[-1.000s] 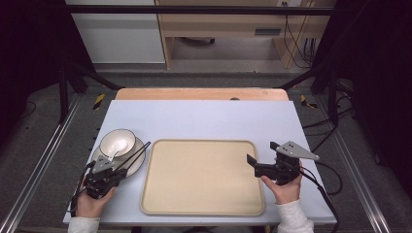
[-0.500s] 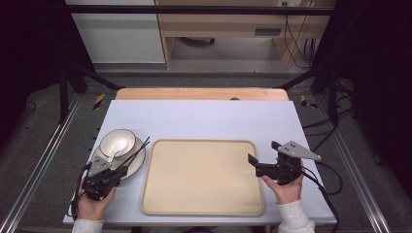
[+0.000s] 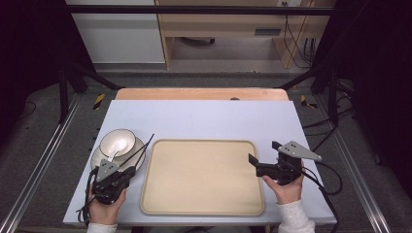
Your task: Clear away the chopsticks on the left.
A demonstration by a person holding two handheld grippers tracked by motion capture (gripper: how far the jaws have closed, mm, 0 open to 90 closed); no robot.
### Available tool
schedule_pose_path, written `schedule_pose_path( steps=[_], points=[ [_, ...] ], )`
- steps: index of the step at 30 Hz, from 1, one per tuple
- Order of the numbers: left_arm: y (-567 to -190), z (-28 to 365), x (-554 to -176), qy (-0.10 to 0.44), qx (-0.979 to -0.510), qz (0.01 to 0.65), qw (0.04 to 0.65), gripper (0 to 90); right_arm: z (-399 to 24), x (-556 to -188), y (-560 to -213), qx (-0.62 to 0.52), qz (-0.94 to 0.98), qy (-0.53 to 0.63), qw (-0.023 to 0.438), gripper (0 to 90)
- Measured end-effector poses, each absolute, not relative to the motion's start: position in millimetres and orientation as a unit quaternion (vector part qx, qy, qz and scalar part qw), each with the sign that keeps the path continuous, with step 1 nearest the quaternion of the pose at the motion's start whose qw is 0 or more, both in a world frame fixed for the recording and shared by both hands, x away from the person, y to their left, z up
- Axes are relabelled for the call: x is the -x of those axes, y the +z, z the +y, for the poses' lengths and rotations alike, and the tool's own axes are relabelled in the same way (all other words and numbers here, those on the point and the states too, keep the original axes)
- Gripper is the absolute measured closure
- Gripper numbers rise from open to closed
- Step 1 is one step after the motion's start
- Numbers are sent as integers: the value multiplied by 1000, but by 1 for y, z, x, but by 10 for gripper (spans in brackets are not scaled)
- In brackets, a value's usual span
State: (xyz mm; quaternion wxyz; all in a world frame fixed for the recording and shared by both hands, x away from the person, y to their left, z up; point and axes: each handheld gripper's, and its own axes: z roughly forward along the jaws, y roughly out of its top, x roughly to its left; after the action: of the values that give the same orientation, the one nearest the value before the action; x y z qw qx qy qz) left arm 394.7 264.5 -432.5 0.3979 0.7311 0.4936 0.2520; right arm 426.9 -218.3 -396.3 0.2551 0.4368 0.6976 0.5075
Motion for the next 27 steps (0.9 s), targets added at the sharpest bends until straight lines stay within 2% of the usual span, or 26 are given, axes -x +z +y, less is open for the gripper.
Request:
schedule_pose_path(
  steps=[16,27],
  points=[
    [-432,221,-390,282,-710,496,412,851,-220,-426,-395,-440,693,508,262,35],
    [-441,206,-397,283,-683,536,407,851,-221,-425,-394,-438,693,512,257,37]
  ],
)
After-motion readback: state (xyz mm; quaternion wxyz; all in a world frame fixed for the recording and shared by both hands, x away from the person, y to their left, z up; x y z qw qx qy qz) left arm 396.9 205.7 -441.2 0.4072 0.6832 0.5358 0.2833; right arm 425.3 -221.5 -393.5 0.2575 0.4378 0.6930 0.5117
